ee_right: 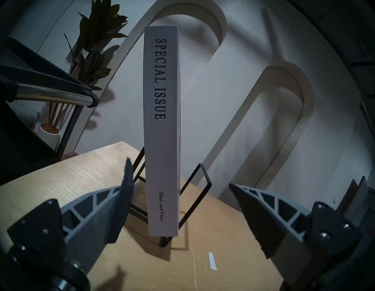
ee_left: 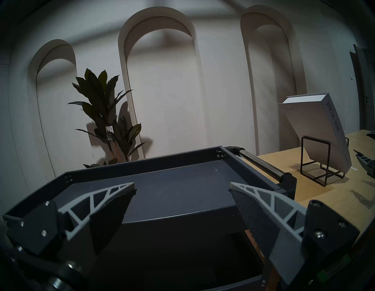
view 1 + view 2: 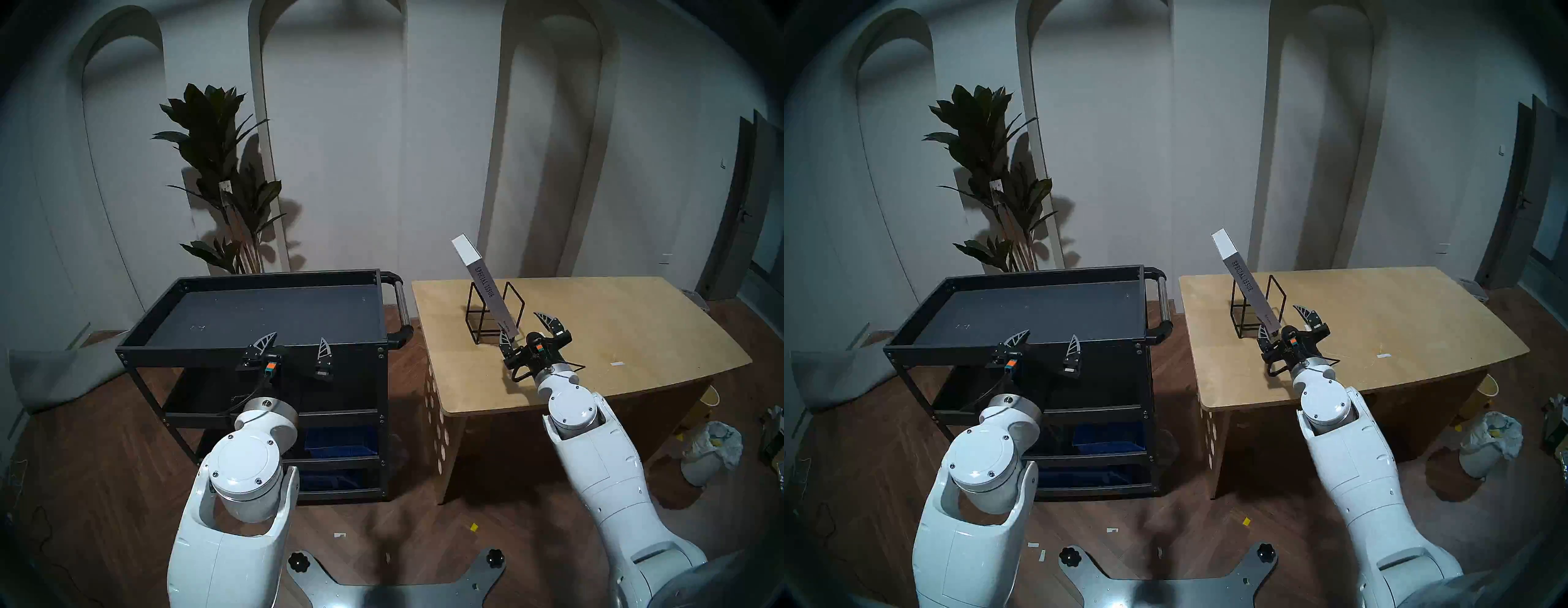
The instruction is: Transfer books between table and cart
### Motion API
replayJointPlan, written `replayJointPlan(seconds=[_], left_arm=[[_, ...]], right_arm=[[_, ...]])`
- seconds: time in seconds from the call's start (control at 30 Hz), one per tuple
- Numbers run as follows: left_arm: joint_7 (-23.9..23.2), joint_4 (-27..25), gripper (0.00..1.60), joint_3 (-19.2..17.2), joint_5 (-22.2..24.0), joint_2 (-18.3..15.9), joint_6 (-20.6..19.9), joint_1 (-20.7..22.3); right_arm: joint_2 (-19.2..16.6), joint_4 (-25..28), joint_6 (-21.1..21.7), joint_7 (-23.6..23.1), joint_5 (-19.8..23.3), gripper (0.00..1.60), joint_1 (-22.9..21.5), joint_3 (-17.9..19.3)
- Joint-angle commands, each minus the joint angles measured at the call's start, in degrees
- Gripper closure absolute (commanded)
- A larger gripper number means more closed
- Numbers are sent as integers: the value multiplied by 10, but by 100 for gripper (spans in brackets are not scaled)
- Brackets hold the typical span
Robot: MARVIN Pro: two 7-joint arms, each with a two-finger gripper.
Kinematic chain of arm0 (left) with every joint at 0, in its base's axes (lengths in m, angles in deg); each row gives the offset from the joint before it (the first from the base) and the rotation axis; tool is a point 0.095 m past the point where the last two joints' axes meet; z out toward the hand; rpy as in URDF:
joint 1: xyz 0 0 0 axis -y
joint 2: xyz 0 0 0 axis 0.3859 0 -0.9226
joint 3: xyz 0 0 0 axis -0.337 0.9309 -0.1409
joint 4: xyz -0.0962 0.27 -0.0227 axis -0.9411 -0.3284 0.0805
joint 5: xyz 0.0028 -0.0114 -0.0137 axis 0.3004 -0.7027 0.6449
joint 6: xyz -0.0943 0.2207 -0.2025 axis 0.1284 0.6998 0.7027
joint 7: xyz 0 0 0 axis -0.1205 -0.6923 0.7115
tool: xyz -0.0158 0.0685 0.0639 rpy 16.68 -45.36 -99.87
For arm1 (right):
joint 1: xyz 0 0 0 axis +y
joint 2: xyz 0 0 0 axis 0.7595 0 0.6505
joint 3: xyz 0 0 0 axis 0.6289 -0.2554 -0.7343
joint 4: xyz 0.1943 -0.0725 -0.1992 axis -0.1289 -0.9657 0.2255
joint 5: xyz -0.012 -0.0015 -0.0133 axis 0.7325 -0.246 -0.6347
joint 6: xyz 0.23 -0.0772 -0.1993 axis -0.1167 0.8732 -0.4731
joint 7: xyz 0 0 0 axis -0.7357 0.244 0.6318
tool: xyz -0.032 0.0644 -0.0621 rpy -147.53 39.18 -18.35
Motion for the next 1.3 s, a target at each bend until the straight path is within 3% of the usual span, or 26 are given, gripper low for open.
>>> replayJointPlan(seconds=[0.0,0.33,1.27], left_arm=[[4,-23,0,5,-3,2,3,-1],[11,-28,0,11,-10,-1,2,-3],[28,-44,0,5,-8,1,3,-21]], right_arm=[[6,-45,-19,9,-10,0,-65,-6],[13,-128,-56,21,-18,0,-116,-19],[18,-262,-124,59,-55,0,-195,-49]])
